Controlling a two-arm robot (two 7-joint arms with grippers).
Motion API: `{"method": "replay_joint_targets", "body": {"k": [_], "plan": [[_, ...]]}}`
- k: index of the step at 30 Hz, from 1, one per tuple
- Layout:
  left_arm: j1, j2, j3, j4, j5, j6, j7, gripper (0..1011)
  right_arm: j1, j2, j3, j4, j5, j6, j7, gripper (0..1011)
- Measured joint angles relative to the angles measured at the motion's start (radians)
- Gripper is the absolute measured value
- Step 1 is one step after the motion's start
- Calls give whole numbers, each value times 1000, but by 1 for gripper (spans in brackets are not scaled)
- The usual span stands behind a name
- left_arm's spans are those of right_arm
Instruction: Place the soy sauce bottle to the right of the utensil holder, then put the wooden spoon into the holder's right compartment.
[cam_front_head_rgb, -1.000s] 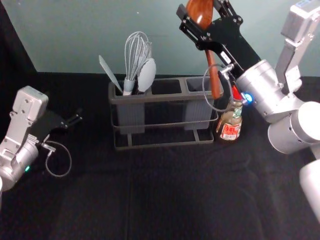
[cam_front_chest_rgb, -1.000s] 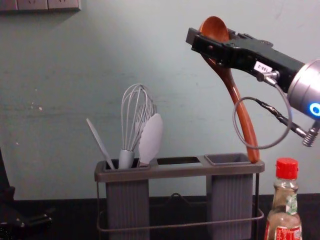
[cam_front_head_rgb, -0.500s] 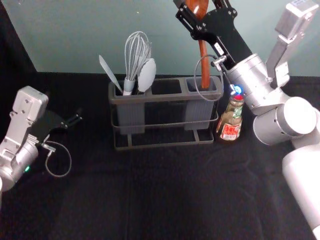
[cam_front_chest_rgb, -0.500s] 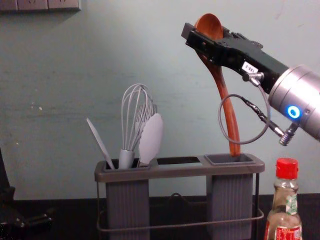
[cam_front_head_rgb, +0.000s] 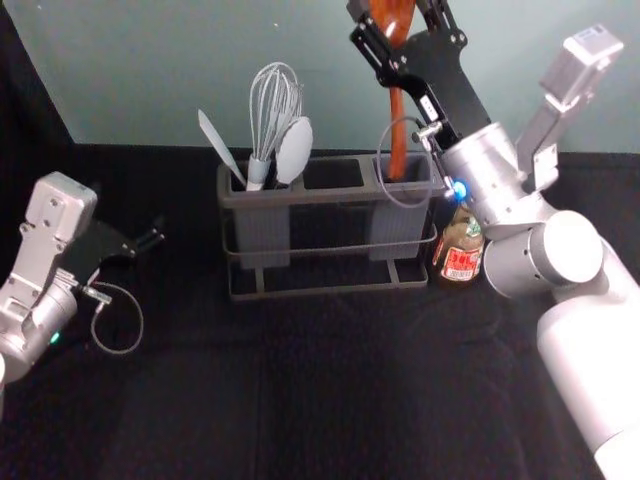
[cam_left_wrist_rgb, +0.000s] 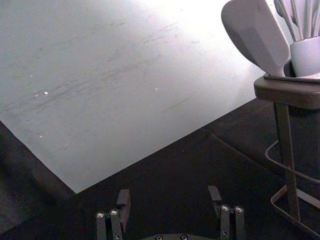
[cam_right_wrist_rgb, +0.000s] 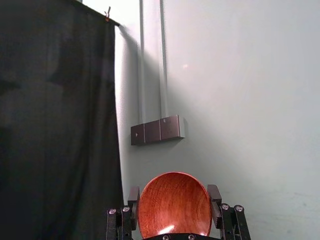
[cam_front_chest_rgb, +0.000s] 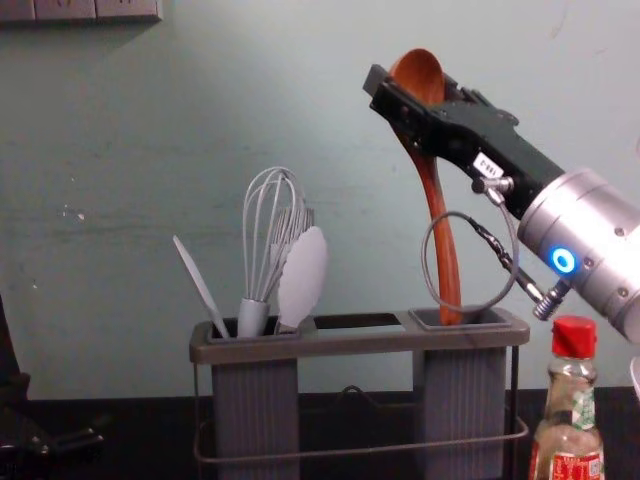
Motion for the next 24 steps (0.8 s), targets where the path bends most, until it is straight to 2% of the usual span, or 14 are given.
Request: {"method": "replay_joint_targets", "body": {"k": [24], "plan": [[0,0,0,0,0,0,0,1011,-32,-18,26,89,-8,-36,23,838]]}}
